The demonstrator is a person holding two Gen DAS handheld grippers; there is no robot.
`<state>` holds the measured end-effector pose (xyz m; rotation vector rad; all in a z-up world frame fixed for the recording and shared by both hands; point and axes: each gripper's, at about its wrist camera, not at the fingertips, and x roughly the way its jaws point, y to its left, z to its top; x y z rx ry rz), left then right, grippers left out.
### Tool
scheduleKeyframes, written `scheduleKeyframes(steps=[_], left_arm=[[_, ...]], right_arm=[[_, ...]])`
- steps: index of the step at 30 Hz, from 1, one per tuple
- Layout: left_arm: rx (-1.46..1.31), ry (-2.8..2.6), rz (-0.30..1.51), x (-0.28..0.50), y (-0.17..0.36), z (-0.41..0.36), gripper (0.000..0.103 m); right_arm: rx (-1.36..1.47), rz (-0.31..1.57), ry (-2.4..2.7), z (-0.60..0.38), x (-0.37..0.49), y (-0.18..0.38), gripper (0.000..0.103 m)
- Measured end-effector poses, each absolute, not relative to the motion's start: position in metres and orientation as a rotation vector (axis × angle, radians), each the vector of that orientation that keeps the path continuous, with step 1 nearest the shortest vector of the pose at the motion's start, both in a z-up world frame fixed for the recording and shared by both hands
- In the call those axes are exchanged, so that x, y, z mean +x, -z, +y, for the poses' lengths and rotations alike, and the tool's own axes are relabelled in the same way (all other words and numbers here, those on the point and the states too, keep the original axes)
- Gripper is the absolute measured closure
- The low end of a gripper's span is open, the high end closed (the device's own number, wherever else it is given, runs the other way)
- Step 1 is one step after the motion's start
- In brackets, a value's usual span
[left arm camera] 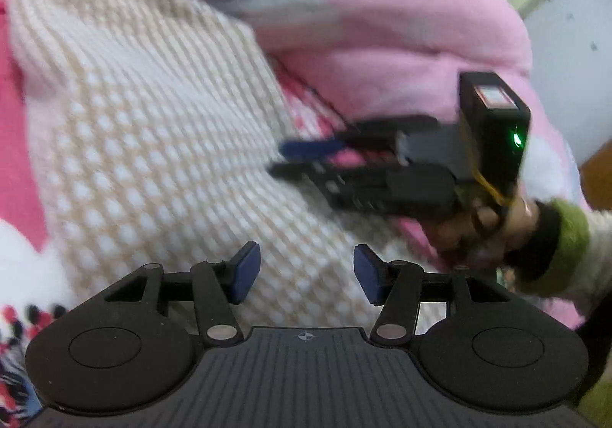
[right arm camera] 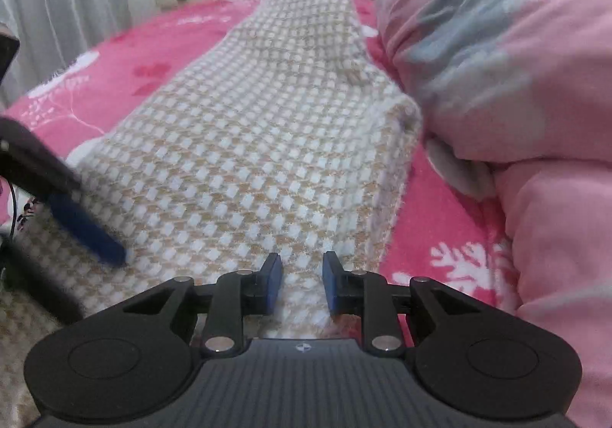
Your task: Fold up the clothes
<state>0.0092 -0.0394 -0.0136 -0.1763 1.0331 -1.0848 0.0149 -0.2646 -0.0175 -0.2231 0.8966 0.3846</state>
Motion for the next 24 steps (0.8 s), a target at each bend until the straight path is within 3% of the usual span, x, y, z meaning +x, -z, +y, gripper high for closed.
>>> scheduleKeyframes(steps=[7,14,21,24], left_arm=[[-0.308,0.918,1.053,0.015,0.034,-0.018,0.047],[-0.251,0.878,0.992,-0.007,0.045,-0.020,0.045],[-0.282,0.869,0.988,-0.008,0.050,-0.014,0.045],[-0.297,0.862,0.981,-0.009,0.054,-0.012,0.045]], right_arm=[[-0.311,0.849,-0.573,-0.206,0.058,-0.034,0.078],[-0.469,0.888,-0.663,-0.149,0.105,0.052,0.078],[-0.380,0.857,-0.680,-0.155,0.094,-0.005,0.077],[-0.414,0.833,-0.688,-0.138,0.104,0.014,0.078]])
